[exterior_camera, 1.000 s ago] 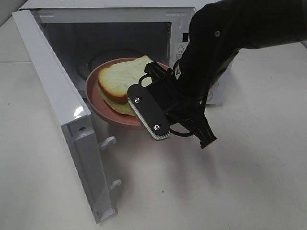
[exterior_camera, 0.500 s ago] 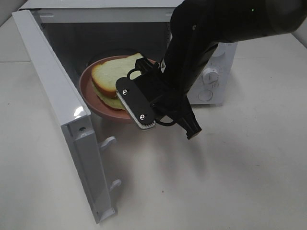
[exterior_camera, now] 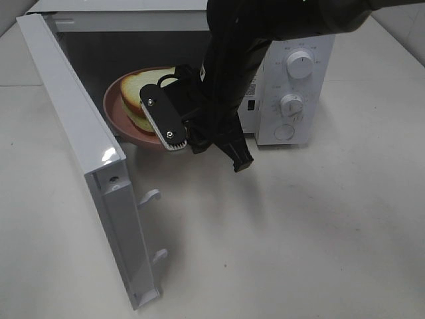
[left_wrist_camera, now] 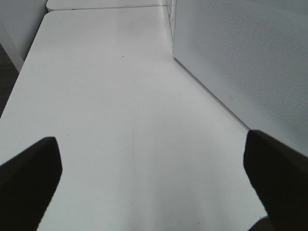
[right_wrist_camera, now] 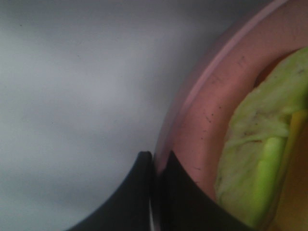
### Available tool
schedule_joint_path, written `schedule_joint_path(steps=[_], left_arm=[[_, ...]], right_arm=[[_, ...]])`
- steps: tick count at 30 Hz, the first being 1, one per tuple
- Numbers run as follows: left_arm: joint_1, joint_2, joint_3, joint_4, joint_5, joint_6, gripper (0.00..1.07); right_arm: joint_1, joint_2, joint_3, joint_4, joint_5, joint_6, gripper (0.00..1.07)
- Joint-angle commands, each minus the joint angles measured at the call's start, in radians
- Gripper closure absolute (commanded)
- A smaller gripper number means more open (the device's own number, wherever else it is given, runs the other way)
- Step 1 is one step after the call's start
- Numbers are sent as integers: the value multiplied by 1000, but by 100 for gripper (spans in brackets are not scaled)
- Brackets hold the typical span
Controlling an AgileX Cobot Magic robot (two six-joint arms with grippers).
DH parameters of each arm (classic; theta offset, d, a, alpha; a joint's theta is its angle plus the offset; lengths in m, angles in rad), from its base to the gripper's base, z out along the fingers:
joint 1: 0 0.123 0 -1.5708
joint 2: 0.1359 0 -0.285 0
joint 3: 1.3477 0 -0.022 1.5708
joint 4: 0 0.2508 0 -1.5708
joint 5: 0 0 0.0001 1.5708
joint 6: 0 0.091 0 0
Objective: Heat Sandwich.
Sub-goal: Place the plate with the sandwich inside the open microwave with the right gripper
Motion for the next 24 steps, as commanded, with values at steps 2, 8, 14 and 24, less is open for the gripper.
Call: schedule_joint_path(steps=[2,8,14,24], left_arm=[[1,-29,4,-4,-12,-3,9],[1,-29,4,-4,-12,-3,9],[1,-29,4,-4,-12,-3,9],[1,-29,4,-4,-12,-3,9]], right_arm=[[-3,28,-66,-12,5,24,107],[-3,75,-133,-31,46,82,107],[-3,120,-200,-34,55,100,107],[-3,218,-365,-38,99,132,106]])
